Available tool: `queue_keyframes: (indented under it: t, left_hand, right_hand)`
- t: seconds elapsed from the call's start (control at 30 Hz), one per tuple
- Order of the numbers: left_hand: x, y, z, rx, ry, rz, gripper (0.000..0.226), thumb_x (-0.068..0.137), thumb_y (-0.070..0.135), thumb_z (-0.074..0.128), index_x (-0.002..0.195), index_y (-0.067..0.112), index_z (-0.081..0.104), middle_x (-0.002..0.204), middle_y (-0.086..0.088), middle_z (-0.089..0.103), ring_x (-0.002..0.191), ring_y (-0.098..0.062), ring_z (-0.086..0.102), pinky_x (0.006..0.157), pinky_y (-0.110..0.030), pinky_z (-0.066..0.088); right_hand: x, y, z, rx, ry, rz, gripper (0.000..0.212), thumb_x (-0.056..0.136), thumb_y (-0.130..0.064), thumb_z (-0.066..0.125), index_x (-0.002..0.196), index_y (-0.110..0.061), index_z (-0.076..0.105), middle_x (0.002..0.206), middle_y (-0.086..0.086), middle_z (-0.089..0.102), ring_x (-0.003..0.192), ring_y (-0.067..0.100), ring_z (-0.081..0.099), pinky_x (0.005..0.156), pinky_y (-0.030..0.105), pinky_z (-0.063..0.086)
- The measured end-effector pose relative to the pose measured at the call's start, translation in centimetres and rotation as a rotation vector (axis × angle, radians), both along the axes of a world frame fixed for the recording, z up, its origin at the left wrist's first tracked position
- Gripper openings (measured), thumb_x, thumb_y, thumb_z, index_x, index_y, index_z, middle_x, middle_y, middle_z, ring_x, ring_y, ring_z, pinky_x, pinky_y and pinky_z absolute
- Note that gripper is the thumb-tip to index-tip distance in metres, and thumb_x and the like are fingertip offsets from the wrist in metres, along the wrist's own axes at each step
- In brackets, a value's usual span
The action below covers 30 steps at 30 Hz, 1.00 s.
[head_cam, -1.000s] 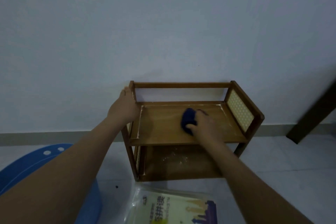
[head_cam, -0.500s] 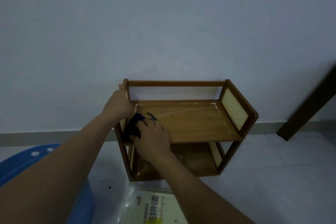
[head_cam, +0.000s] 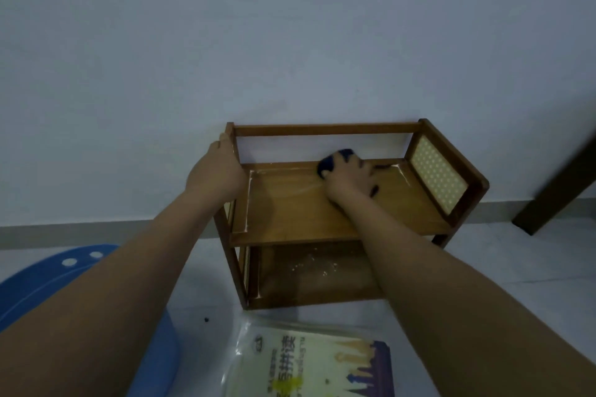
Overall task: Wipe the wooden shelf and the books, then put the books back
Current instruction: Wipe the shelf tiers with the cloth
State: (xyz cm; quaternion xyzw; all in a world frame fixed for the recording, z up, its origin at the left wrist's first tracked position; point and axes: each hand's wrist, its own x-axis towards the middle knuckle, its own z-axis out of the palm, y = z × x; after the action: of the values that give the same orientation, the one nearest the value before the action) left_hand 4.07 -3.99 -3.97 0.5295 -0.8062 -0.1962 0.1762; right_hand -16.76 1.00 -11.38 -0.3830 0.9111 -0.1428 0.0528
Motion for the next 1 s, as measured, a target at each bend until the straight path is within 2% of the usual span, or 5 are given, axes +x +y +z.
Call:
queue_keyframes:
  t: [0.23,0.43,0.6,0.8,1.0]
  left_hand:
    - [-0.3,-1.0,-1.0,-0.021,-0.063,0.035,0.08,0.089,0.005,0.048,0.153,0.018,0.002,0.149,-0.016,0.033,0.126,-0.037,0.046,0.096,-0.047,0.042]
    - [-0.2,-0.6,-1.0,-0.036,-0.092,0.04,0.074,0.093,0.011,0.041,0.153,0.018,-0.001,0.149,-0.016,0.031,0.122,-0.039,0.048,0.09,-0.046,0.043]
    - [0.0,-0.4,-0.7,-0.072,-0.091,0.025,0.074,0.093,0.016,0.043,0.153,0.024,-0.001,0.141,-0.017,0.04,0.11,-0.038,0.055,0.079,-0.044,0.046]
    - [-0.4,-0.6,-1.0,-0.097,-0.074,0.032,0.07,0.095,0.014,0.04,0.153,0.02,0.002,0.138,-0.017,0.041,0.108,-0.038,0.055,0.073,-0.04,0.04]
    - [-0.1,-0.1,-0.3,-0.063,-0.056,-0.002,0.074,0.091,0.011,0.042,0.153,0.02,0.003,0.142,-0.02,0.038,0.111,-0.041,0.053,0.08,-0.045,0.045]
  right_hand:
    - [9.9,-2.4,-0.1,0.004,0.015,0.488,0.051,0.09,-0.03,0.053,0.139,-0.031,0.038,0.146,0.006,0.036,0.13,0.035,0.029,0.104,0.051,0.03]
    - [12.6,6.3,0.0,-0.181,0.008,0.659,0.045,0.09,-0.027,0.054,0.133,-0.037,0.044,0.139,-0.006,0.044,0.126,0.023,0.036,0.101,0.045,0.033]
    - [3.1,11.6,0.3,-0.161,-0.016,0.39,0.035,0.087,-0.036,0.057,0.121,-0.041,0.05,0.124,-0.014,0.054,0.109,0.009,0.048,0.095,0.035,0.044]
    - [-2.6,12.0,0.4,-0.01,0.165,-0.115,0.041,0.089,-0.026,0.051,0.13,-0.027,0.047,0.128,0.006,0.055,0.114,0.032,0.048,0.094,0.045,0.044]
    - [14.1,3.4,-0.2,-0.141,0.016,0.402,0.039,0.085,-0.029,0.061,0.121,-0.027,0.049,0.127,0.007,0.05,0.117,0.034,0.04,0.096,0.047,0.036]
